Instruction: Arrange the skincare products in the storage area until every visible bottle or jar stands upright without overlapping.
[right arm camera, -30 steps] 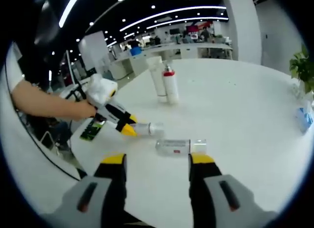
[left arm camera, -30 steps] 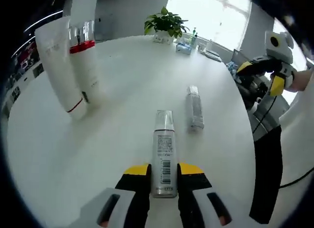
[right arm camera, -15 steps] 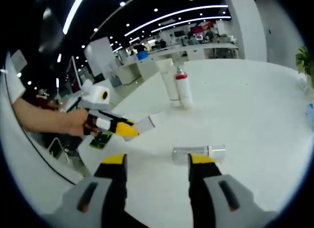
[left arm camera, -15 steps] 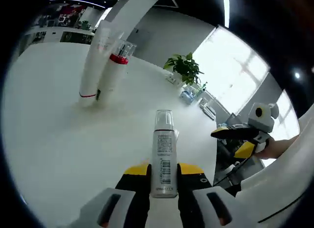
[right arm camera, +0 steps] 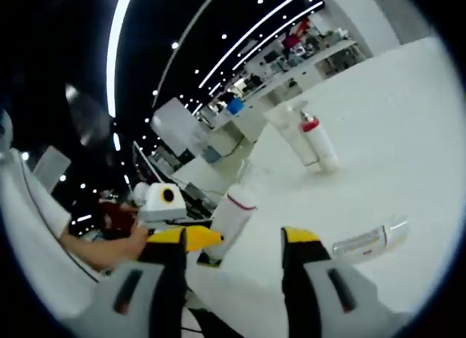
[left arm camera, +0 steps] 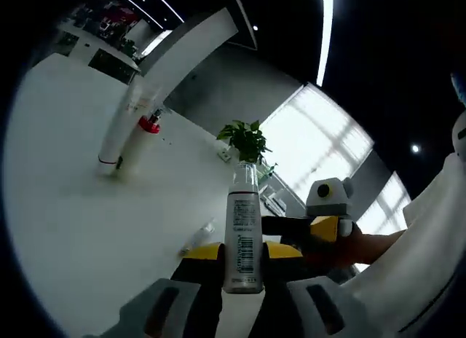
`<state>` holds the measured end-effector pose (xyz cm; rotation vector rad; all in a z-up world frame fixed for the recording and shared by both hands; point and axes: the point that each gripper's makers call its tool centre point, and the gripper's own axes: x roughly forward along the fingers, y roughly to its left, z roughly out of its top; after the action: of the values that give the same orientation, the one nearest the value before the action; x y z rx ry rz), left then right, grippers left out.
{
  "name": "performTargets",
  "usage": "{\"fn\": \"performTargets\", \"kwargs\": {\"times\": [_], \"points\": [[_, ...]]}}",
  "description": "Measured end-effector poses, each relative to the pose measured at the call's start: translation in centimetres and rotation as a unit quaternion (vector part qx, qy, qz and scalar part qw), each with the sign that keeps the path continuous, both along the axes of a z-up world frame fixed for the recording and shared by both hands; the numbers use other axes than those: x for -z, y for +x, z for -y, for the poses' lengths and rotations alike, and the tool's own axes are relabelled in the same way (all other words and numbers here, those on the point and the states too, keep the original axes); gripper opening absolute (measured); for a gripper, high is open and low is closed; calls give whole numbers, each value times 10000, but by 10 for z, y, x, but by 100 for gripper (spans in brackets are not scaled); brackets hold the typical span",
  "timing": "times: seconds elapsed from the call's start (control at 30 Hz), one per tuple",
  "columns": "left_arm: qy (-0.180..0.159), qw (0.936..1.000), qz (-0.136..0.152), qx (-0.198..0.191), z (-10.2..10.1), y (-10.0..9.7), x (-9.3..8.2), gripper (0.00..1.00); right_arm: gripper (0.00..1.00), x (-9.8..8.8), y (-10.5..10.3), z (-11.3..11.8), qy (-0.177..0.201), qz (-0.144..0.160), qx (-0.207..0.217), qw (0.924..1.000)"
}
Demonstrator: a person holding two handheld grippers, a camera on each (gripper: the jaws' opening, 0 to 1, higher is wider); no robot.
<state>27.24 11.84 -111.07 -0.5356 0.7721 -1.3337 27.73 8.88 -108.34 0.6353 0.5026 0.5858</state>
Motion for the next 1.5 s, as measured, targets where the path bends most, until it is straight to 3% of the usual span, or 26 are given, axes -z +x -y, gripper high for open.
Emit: {"fn": "performTargets", "kwargs": {"times": [0.2, 0.33, 0.57, 0.63, 0.8, 0.97, 1.1, 1.17, 1.27, 1.4, 1.47, 1.5], "points": [[-271, 9994, 222, 80, -2, -12, -18, 18, 45, -13, 8, -12, 259, 38, -66, 9996], [-383, 9984, 397, 109, -2, -16, -25, 19, 35, -18, 12, -16, 389, 55, -64, 9992], [-49, 9952, 942, 269, -4, -21, -22, 19, 24, -27, 19, -18, 639, 45, 46, 9979], [15, 9943, 1031, 287, -5, -21, -22, 19, 23, -27, 18, -19, 980, -221, 31, 9949], [66, 9914, 1204, 503, -6, -21, -25, 19, 21, -35, 16, -23, 843, -21, -321, 9959], [-296, 9922, 728, 971, -9, -29, -32, 22, 20, -43, 9, -32, 598, 136, -961, 9935], [-605, 9881, 602, 1276, -12, -35, -44, 27, 20, -57, -3, -47, 462, 492, -1811, 9811], [-744, 9857, 423, 1452, -12, -40, -48, 31, 20, -66, -11, -54, 481, 722, -2234, 9709], [-1073, 9779, -58, 1792, -13, -53, -58, 34, 20, -76, -19, -60, 620, 806, -2578, 9608], [-1366, 9678, -203, 2104, -15, -66, -70, 31, 20, -88, -29, -67, 775, 1053, -2997, 9450], [-1528, 9612, -283, 2277, -16, -74, -76, 26, 20, -92, -35, -70, 872, 1087, -3169, 9382], [-1667, 9550, -406, 2419, -18, -79, -81, 24, 20, -93, -36, -71, 898, 1108, -3232, 9355]]}}
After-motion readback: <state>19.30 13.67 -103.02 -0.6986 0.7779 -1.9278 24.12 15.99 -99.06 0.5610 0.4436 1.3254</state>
